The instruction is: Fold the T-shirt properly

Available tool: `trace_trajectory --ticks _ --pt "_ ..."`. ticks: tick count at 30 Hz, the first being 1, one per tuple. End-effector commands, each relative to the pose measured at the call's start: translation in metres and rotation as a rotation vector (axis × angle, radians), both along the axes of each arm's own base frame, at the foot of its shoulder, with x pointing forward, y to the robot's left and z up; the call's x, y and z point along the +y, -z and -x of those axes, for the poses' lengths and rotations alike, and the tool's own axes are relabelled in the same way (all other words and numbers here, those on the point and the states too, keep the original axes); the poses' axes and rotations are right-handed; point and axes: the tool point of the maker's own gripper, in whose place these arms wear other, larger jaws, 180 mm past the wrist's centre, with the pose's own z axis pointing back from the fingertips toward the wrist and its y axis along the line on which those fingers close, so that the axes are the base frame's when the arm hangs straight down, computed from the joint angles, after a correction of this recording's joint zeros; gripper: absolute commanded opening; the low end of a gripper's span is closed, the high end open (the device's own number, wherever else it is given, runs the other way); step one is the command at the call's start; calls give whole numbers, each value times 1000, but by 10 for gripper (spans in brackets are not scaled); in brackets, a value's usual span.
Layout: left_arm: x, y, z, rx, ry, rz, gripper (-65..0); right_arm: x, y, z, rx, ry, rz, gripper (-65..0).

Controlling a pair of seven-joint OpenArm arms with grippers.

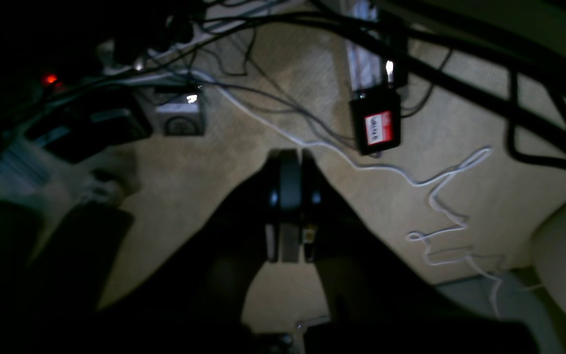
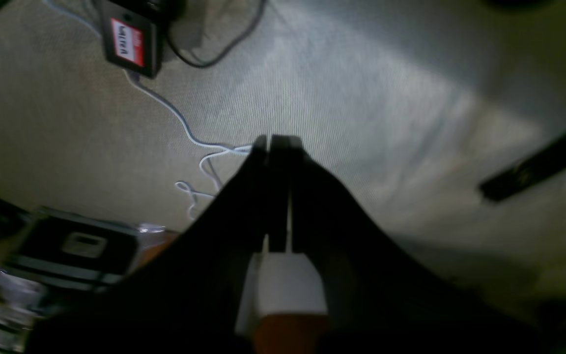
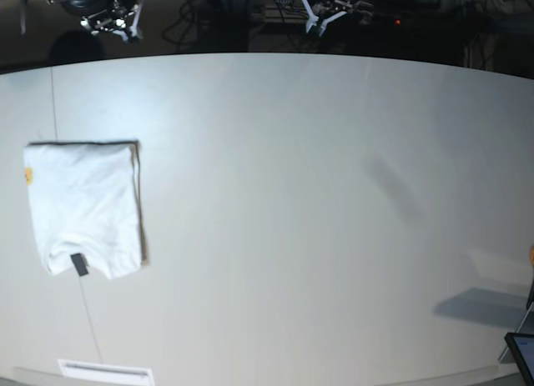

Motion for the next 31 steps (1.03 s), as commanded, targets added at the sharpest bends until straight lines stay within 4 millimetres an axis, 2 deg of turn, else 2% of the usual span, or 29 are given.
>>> trace_trajectory --ticks 1,4,6,11,16,22,31 --pt "-10 0 9 24 -7 15 -650 -7 -1 1 -7 -16 3 -641" --pt "-14 0 9 19 -12 23 -650 0 1 -2 -55 -13 -27 -640" --pt "-16 0 5 3 -12 30 -650 1 1 4 -55 -15 -33 -640" --pt "-18 0 -9 -27 -14 36 -650 0 1 -4 -68 -13 -34 -640" --pt "-16 0 -2 -11 -14 31 -650 -4 1 -3 -66 -13 -27 -640" --pt "-18 0 -10 -22 -14 34 -650 -5 0 -3 -66 -16 -26 -640" --pt "-14 0 -9 -21 -15 28 -650 -5 1 -7 -72 -16 -26 -640"
